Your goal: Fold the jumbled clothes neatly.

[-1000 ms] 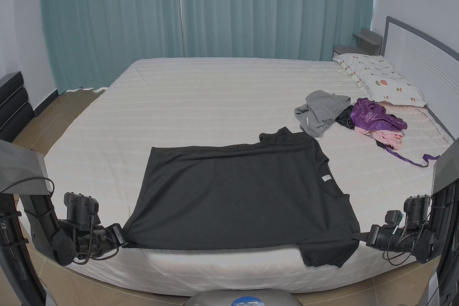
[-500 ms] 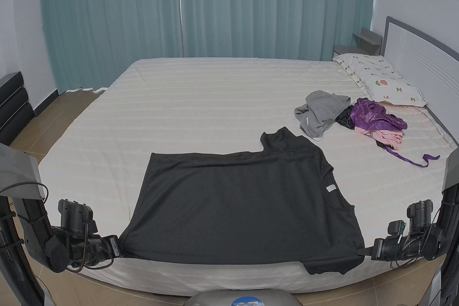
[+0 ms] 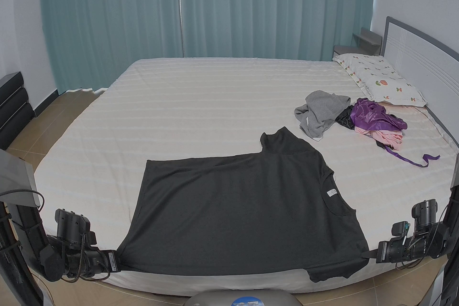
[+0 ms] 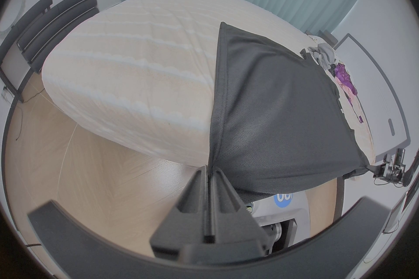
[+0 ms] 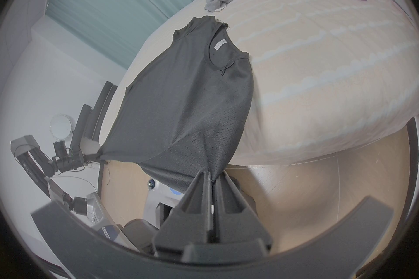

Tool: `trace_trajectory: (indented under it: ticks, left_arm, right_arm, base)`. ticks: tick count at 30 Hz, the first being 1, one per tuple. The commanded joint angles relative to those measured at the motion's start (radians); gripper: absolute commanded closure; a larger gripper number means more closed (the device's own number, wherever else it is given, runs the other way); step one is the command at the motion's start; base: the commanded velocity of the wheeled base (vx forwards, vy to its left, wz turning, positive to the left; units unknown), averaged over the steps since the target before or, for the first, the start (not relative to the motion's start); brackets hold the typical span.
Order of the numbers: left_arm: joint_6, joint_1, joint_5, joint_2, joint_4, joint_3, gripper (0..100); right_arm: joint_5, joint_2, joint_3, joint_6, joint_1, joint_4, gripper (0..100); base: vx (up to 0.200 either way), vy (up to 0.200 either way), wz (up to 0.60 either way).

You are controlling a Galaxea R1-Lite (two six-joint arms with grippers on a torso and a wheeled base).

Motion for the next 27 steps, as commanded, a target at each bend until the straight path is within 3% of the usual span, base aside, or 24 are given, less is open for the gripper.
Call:
trace_trajectory:
  ticks: [1, 15, 21, 27]
  left_arm:
    - [0.013, -0.004, 0.0, -0.013, 0.0, 0.021, 100]
    - [0.063, -0.014, 0.002, -0.038, 0.078, 0.012, 100]
    - [-0.045, -0.012, 0.009, -0.081, 0.061, -0.091, 100]
    - [-0.07, -0.008, 0.015, -0.074, 0.06, -0.15, 100]
  right_arm:
    - [0.001, -0.015, 0.017, -0.034, -0.013, 0.029, 100]
    - [-0.011, -0.101, 0.017, -0.053, -0.002, 0.089, 100]
    - [-0.013, -0.107, -0.047, -0.037, 0.004, 0.087, 100]
    - [-0.033, -0.107, -0.122, 0.032, 0.013, 0.09, 100]
  base:
    - [0.0, 0.0, 0.0]
    - [0.0, 0.0, 0.0]
    - [0.0, 0.0, 0.0]
    - [0.0, 0.0, 0.0]
